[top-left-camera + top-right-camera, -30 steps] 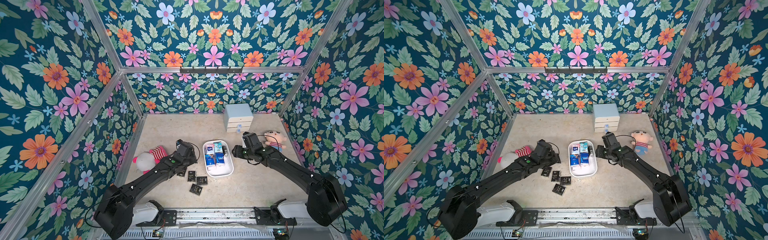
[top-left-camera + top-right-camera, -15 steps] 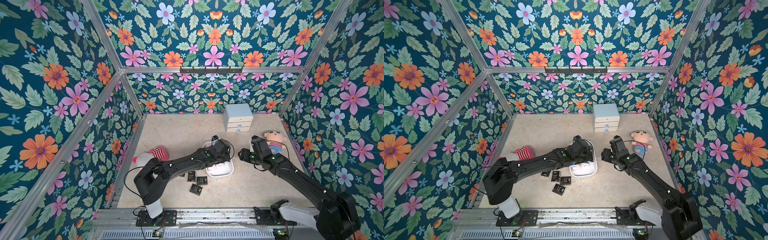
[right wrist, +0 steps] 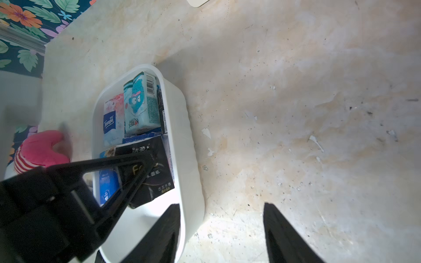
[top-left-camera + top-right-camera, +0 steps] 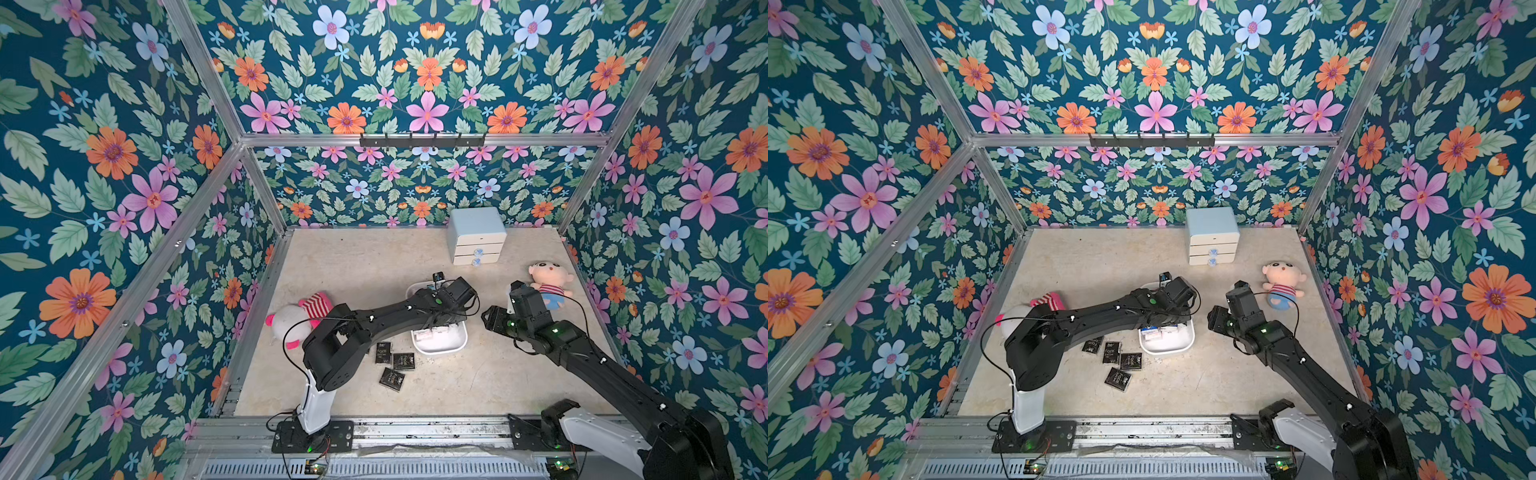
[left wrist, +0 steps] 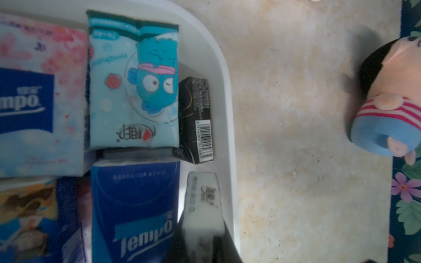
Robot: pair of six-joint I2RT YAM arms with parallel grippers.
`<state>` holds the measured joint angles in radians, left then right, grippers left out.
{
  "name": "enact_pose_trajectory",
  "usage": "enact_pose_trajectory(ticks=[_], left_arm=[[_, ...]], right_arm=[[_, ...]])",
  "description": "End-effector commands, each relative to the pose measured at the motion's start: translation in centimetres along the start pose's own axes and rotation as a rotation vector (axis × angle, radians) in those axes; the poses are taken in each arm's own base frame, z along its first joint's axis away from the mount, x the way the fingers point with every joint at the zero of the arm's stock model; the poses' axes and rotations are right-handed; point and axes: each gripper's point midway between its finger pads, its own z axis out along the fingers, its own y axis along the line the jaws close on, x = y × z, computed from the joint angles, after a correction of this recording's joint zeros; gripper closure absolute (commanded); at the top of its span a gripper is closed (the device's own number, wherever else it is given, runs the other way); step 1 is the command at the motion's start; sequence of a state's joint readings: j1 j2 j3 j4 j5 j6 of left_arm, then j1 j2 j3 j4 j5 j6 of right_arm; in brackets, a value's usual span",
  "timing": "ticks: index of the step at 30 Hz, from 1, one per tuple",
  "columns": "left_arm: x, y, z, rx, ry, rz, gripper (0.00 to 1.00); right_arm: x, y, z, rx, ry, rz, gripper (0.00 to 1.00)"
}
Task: Put the pocket tissues into the storage box
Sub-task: Place the pocket tissues in the storage box, then move the storage box to the center of the board.
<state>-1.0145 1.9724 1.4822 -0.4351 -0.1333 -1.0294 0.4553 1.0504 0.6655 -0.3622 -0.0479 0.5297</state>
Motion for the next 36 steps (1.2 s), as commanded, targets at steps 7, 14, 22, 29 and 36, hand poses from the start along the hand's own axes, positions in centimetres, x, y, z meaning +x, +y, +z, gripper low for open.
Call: enact_pose_trajectory(ticks=[7,14,22,29,36], left_arm=[[-1.6,-0.5,-0.4,-0.035,-0.048,0.028,0.71],[-5.5,-1.2,-3.7,0.004,-0.165,0.010,0.47],[-8.0,2.2,-6.7,0.002,-0.190,-0.028,0.44],[-8.3,10.1,-9.8,-0.037,-0.259,-0.168,0.44],[-3.7,18.0,-12.0,-0.100,-0.299,-0.331,0.44]], right_arm=[[0.3,1.7,0.8,-0.080,0.044,-0.023,0.40],[0.9,3.2,0.7,-0.161,0.070,-0.036,0.43],[1.7,4.4,0.1,-0.166,0.088,-0.053,0.44],[4.7,3.6,1.4,-0.123,0.170,-0.064,0.44],[5.6,3.2,2.3,-0.113,0.204,-0.080,0.53]])
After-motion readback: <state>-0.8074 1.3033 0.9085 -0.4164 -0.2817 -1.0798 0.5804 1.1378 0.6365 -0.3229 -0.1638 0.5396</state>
